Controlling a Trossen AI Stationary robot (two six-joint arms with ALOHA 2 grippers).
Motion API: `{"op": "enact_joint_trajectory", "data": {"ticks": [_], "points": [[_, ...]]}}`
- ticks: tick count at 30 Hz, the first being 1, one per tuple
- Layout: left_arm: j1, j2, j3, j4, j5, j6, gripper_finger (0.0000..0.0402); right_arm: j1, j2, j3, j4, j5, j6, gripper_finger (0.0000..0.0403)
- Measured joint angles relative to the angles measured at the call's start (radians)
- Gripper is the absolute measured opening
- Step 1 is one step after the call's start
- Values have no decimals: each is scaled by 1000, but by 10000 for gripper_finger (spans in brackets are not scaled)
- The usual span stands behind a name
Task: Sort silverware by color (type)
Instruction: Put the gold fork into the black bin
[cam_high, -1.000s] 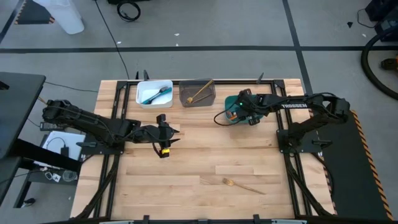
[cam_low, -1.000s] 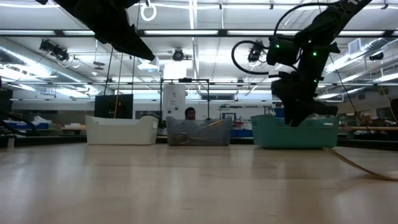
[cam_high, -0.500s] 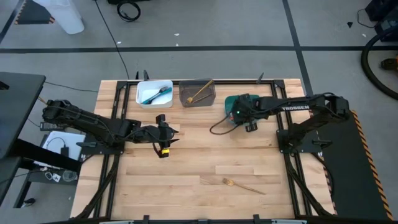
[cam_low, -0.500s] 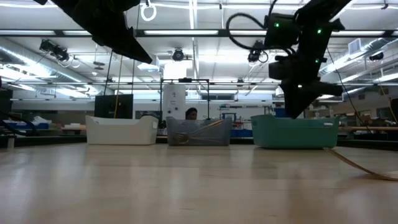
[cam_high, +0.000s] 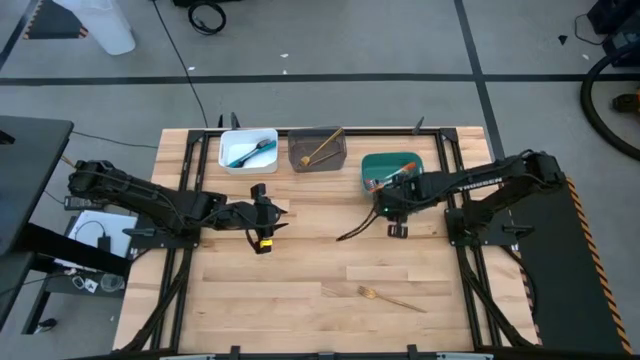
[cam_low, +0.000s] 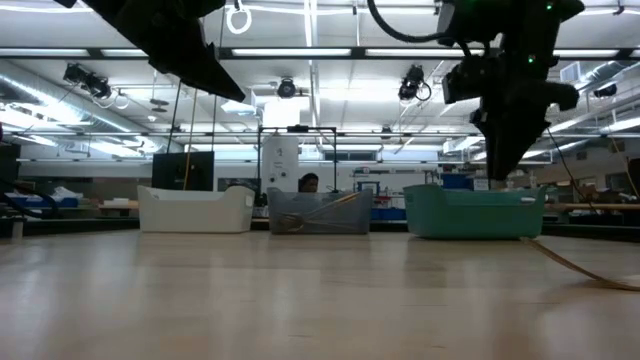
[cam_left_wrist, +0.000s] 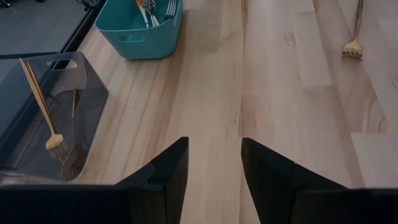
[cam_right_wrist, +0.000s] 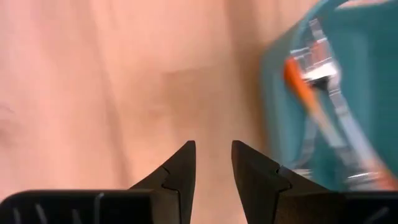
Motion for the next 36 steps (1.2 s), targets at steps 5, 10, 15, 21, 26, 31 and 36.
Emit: {"op": "enact_joint_trajectory", "data": {"ticks": [5, 10, 15, 21, 26, 31, 36], "points": [[0, 0, 0, 25, 0, -4, 156, 50, 0, 0, 47, -128, 287, 113], [16, 0, 0, 149, -1, 16, 156, 114, 0, 0, 139, -206, 600, 113], [32, 0, 0, 264, -2, 116, 156, 217, 0, 0, 246, -213, 728, 113], [32, 0, 0, 331, -1, 192, 156, 327, 0, 0, 351, -112, 869, 113], [32, 0, 0, 400, -2, 248, 156, 398, 4, 0, 363, -24, 962, 113], [32, 0, 0, 466, 0, 307, 156, 461, 5, 0, 365, 47, 1034, 113], [40, 0, 0, 522, 1, 348, 156, 507, 27, 0, 377, 79, 1082, 107]]}}
